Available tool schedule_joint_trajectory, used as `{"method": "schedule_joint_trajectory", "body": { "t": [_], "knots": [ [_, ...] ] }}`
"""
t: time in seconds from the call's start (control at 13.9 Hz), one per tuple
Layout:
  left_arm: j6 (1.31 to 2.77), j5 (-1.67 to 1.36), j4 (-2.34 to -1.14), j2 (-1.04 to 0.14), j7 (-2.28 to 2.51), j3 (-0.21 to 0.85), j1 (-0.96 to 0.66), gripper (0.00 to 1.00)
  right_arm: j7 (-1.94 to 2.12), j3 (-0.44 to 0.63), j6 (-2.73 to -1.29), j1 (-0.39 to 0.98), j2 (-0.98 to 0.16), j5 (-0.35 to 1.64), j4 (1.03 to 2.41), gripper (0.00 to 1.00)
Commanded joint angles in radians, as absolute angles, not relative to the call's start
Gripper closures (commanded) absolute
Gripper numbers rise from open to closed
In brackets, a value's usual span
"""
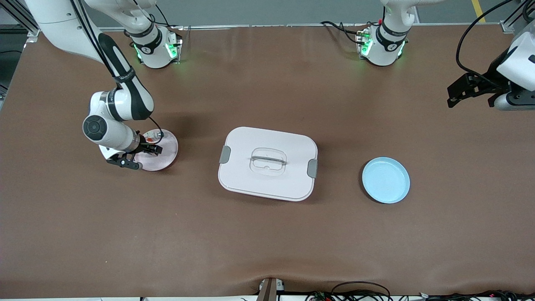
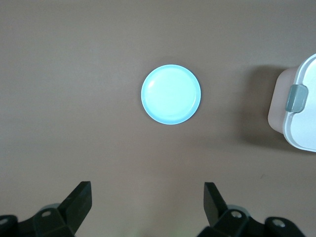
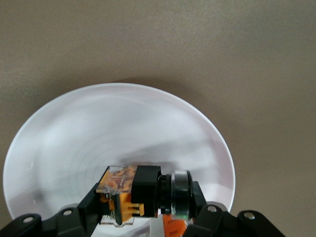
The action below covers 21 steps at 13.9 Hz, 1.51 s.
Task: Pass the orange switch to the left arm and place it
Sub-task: 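Lift the switch with the right gripper and carry it over the box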
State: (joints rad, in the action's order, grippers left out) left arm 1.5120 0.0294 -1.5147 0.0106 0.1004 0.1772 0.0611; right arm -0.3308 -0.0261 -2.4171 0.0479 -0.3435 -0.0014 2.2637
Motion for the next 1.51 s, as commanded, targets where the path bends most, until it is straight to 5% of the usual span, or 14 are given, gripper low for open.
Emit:
{"method": "schedule_joint_trajectory", "body": {
  "t": [0.0, 0.65, 1.08, 1.44],
  "knots": [
    [1.522, 0.021, -1.509, 0.008, 0.086, 0.178, 0.063, 0.0, -0.392, -0.026, -2.271, 0.06, -0.302, 0.011, 2.192, 1.0],
    [1.522, 0.02, -1.511, -0.001, 0.089, 0.178, 0.058, 0.0, -0.733, -0.058, -1.833, 0.121, -0.288, 0.317, 1.837, 1.0],
    [1.536, -0.061, -1.509, -0.017, 0.106, 0.179, 0.015, 0.0, -1.084, -0.058, -1.809, 0.259, -0.307, 0.514, 1.625, 1.0],
    [1.536, -0.101, -1.509, -0.015, 0.11, 0.196, 0.008, 0.0, -1.441, -0.057, -1.819, 0.366, -0.441, 0.623, 1.363, 1.0]
  ]
}}
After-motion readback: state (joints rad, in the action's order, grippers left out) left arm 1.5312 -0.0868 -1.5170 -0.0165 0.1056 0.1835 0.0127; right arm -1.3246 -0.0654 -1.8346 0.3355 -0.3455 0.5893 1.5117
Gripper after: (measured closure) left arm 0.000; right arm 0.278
